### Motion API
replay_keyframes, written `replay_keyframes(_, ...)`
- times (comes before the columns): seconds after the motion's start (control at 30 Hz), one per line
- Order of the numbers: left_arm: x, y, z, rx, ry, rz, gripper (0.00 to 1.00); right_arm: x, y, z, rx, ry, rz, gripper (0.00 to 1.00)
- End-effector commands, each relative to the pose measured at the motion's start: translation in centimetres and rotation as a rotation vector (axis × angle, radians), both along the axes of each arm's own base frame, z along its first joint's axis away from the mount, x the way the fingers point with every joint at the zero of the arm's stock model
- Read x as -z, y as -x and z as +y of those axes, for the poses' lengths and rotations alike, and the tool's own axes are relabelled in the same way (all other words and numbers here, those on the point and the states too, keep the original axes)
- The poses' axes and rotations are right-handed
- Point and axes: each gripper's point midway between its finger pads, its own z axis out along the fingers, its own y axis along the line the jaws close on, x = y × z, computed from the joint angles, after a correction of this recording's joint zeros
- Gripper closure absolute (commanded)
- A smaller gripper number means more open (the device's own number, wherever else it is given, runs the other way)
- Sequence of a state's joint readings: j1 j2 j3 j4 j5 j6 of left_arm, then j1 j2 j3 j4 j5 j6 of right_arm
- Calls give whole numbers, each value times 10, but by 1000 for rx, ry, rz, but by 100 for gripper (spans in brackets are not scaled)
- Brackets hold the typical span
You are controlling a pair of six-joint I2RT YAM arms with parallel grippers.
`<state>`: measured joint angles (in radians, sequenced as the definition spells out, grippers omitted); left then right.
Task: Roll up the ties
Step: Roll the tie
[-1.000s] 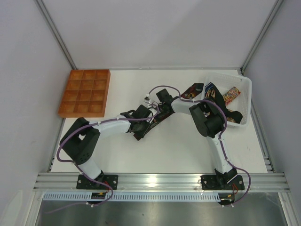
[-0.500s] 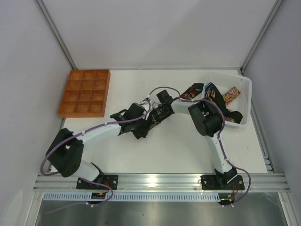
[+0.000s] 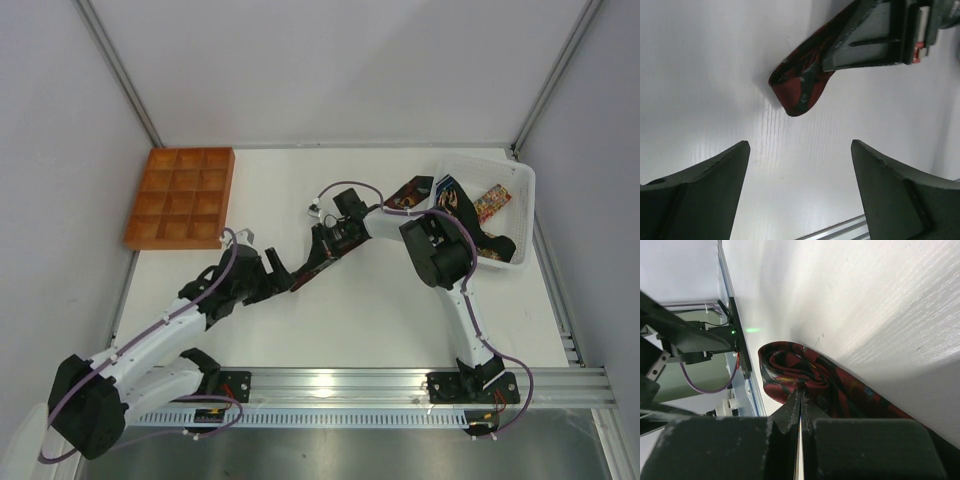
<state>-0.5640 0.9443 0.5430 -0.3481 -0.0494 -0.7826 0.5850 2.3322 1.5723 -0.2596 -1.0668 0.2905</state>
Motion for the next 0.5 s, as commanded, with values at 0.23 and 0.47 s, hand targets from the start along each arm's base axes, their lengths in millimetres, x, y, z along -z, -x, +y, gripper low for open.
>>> replay_keyframes(0.23, 14, -27, -10, -381, 245, 178, 9, 8, -11, -2, 10, 13, -62, 100)
replay_keyframes(0.47, 35, -33, -15, -448, 299, 234, 16, 9, -11, -2, 7, 10, -60, 100)
